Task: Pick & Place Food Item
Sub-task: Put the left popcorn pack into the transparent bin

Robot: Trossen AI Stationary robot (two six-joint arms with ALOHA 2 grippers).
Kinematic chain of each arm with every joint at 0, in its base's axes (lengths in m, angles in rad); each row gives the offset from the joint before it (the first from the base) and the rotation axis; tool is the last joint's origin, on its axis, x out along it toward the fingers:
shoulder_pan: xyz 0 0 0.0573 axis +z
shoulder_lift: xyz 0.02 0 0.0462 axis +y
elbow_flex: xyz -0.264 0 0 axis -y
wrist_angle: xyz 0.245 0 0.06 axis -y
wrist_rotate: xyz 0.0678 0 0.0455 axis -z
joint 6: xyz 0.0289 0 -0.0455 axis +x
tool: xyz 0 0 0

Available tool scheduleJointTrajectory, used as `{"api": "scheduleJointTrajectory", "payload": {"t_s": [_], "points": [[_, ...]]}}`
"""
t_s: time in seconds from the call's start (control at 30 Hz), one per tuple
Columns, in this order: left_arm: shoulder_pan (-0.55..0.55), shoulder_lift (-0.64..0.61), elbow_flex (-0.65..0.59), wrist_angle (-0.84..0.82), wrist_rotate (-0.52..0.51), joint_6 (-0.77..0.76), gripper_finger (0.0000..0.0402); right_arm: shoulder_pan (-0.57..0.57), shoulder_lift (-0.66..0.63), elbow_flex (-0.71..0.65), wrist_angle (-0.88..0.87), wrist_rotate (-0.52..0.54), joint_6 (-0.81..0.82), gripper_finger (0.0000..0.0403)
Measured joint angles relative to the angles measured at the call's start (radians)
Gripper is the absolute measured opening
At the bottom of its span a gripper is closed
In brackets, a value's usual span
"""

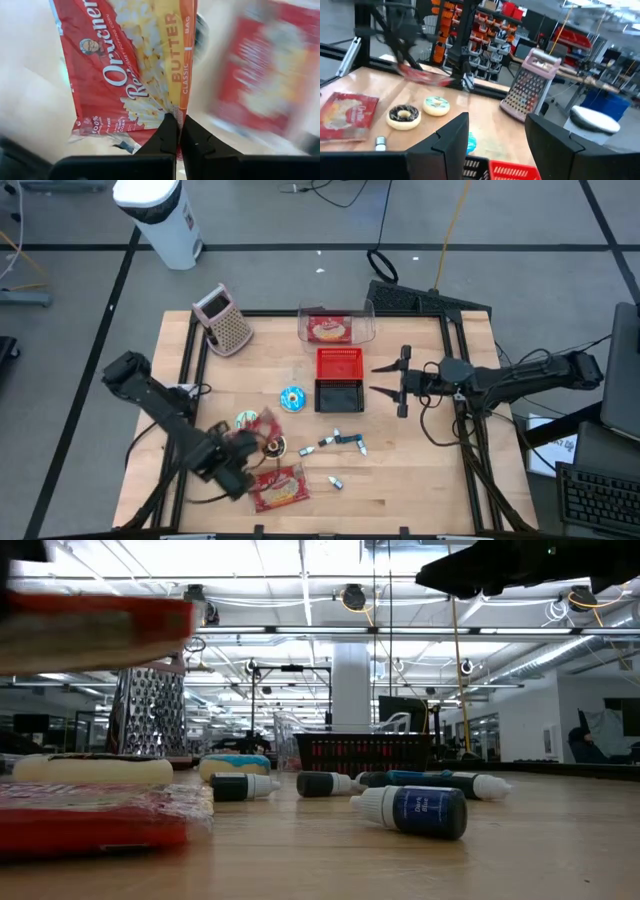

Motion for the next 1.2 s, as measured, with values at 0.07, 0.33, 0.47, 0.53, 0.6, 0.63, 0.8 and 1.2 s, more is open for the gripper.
{"api": "scheduleJointTrajectory", "payload": {"t_s": [0.07,0.33,0.47,0.53,0.6,0.63,0.8,1.2], "points": [[0.059,0.018,0.004,-0.033,-0.067,0.117,0.0002,-0.003,0.015,0.000,0.010,0.000,0.056,0.0183],[0.284,0.070,0.004,-0.046,-0.290,0.548,0.0001,-0.092,0.114,0.000,0.103,-0.001,0.425,0.0183],[0.355,0.087,0.004,-0.044,-0.435,0.717,0.0002,-0.125,0.200,0.000,0.154,-0.004,0.487,0.0183],[0.376,0.089,0.004,-0.041,-0.516,0.787,0.0002,-0.141,0.248,0.000,0.210,-0.004,0.528,0.0183],[0.394,0.089,0.004,-0.022,-0.585,0.842,0.0001,-0.153,0.303,0.000,0.282,-0.015,0.578,0.0183],[0.400,0.089,0.004,-0.003,-0.613,0.869,0.0001,-0.161,0.332,0.000,0.323,-0.036,0.601,0.0183],[0.410,0.089,0.004,0.107,-0.710,1.015,0.0003,-0.193,0.474,0.000,0.556,-0.136,0.682,0.0183],[0.424,0.089,0.004,0.263,-0.798,1.226,0.0004,-0.206,0.666,0.117,0.665,-0.258,0.828,0.0188]]}}
